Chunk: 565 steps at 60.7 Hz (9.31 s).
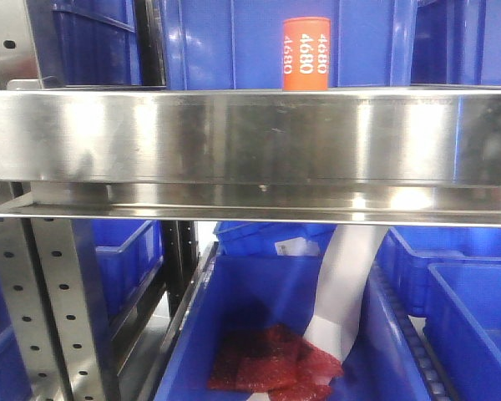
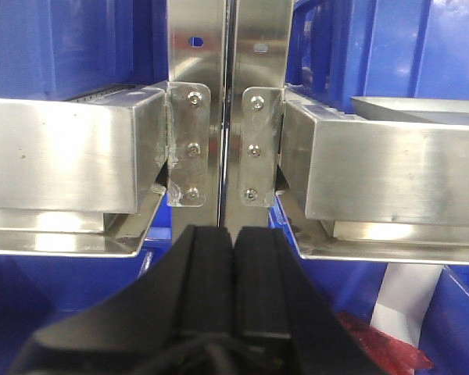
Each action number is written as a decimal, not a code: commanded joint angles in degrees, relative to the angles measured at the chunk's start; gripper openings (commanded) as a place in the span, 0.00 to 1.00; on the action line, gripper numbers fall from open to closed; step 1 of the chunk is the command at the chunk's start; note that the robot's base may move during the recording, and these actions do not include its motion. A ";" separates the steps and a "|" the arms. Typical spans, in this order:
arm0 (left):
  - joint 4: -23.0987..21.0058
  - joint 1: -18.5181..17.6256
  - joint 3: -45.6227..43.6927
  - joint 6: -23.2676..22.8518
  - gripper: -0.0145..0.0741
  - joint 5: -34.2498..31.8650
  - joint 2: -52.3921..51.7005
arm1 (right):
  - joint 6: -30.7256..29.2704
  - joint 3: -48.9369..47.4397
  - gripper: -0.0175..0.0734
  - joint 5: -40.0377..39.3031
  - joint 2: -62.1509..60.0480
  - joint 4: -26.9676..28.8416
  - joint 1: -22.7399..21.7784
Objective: Grab orange capacitor from left shelf to right conveyor
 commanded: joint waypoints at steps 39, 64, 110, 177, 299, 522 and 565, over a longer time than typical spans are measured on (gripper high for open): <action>-0.10 -0.09 -0.26 -0.08 0.02 -5.24 -0.70 | -0.26 -0.28 0.25 -5.27 -0.84 -0.21 0.00; -0.10 -0.09 -0.26 -0.08 0.02 -5.24 -0.70 | -0.26 -0.28 0.25 -8.35 -0.79 -0.21 0.00; -0.10 -0.09 -0.26 -0.08 0.02 -5.24 -0.70 | -0.21 -28.15 0.26 1.04 17.50 -0.21 0.00; -0.10 -0.09 -0.26 -0.08 0.02 -5.24 -0.70 | 4.64 -49.19 0.87 -28.39 75.71 -0.21 27.98; -0.10 -0.09 -0.26 -0.08 0.02 -5.24 -0.70 | 4.18 -40.80 0.25 -0.65 49.80 -5.42 15.11; -0.10 -0.09 -0.26 -0.08 0.02 -5.24 -0.70 | 4.18 -33.32 0.25 17.16 9.51 -10.81 15.37; -0.10 -0.09 -0.26 -0.08 0.02 -5.24 -0.70 | 4.18 -33.32 0.25 17.16 9.51 -10.81 15.37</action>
